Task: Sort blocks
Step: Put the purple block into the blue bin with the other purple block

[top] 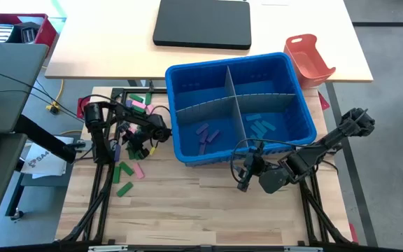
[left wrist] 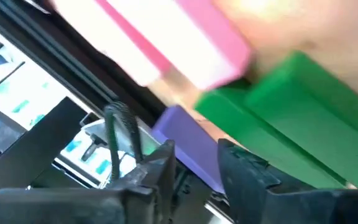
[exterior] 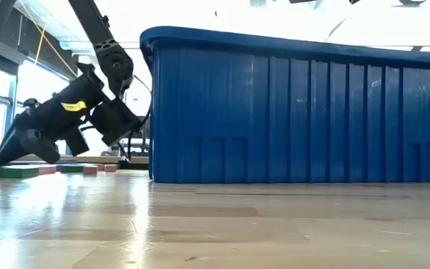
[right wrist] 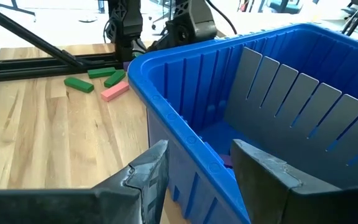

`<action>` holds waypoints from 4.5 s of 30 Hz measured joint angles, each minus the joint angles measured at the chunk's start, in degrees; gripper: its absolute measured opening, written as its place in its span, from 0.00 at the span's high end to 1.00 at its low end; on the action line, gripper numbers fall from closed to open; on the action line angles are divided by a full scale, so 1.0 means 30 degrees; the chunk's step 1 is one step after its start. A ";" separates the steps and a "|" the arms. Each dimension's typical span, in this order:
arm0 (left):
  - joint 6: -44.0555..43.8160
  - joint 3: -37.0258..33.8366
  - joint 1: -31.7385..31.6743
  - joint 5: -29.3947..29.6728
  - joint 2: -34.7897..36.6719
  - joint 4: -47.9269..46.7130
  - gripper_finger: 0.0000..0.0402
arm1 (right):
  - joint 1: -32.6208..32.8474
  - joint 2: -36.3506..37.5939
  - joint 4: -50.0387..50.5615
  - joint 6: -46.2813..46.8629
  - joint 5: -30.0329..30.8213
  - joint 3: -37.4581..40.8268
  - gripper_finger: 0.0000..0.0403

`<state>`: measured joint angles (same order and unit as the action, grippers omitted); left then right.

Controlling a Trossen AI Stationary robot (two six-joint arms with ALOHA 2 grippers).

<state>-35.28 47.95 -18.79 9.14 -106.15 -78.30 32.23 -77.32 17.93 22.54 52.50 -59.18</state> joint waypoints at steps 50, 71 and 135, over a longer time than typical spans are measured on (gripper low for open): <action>0.4618 -0.2528 -0.2287 0.1673 -0.0866 0.2062 1.00 | -0.0036 0.0000 -0.0051 0.0191 -0.0135 0.0007 0.58; 0.2906 -0.2253 0.2494 -0.5490 -0.0889 0.1651 1.00 | -0.0036 0.0000 -0.0048 0.0184 -0.0135 0.0007 0.58; -0.3800 -0.3086 0.5400 -0.8048 0.4644 0.3110 0.55 | -0.0254 0.0000 -0.0048 0.0191 -0.0142 0.0007 0.58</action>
<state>-46.68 38.69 -2.59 -15.00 -92.22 -68.97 31.47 -77.32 17.79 23.11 52.07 -59.16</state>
